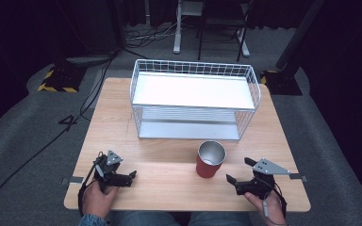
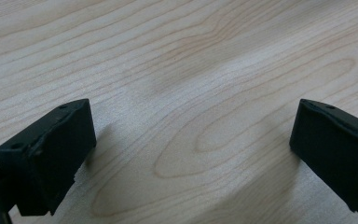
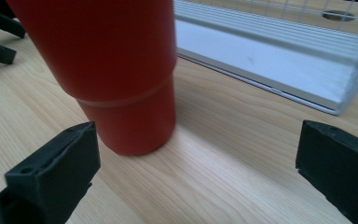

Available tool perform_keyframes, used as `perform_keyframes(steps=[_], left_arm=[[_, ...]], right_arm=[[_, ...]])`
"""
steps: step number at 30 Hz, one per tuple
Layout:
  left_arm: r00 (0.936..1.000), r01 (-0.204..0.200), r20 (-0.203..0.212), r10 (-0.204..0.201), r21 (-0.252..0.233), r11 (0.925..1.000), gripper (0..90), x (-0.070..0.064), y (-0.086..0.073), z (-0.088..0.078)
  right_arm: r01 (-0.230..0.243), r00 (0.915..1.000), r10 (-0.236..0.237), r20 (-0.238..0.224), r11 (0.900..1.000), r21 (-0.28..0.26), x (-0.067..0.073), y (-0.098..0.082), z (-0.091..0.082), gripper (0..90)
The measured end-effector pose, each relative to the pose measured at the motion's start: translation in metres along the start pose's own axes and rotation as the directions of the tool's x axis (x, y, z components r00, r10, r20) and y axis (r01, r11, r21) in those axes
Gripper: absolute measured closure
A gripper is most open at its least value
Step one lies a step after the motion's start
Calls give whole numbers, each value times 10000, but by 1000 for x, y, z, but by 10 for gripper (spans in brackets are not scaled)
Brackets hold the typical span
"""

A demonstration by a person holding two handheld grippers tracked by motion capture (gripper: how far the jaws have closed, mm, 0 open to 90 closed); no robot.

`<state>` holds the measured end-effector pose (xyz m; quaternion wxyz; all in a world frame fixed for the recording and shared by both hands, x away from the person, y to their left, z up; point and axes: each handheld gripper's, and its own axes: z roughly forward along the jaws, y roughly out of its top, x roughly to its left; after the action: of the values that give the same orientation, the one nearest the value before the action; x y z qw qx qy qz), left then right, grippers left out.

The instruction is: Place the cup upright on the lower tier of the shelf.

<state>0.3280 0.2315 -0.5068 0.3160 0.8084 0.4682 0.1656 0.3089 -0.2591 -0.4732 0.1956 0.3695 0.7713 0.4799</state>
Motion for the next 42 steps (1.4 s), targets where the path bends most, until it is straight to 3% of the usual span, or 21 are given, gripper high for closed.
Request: perform_keyframes(steps=[9,14,25,42], left_arm=[[10000,5,0,-5,10,10000,5,0,0,0],[10000,1,-2,-1,4,10000,5,0,0,0],[10000,-6,-3,6,6,10000,5,0,0,0],[10000,-1,-7,1,-6,10000,4,0,0,0]], right_arm=[[117,9964,-138,-839,9996,-246,16,0,27,0],[269,9959,-284,-858,9994,-195,23,0,40,0],[116,9971,-102,-752,9998,181,34,5,62,0],[259,9977,-253,-632,9996,81,40,10,81,10]])
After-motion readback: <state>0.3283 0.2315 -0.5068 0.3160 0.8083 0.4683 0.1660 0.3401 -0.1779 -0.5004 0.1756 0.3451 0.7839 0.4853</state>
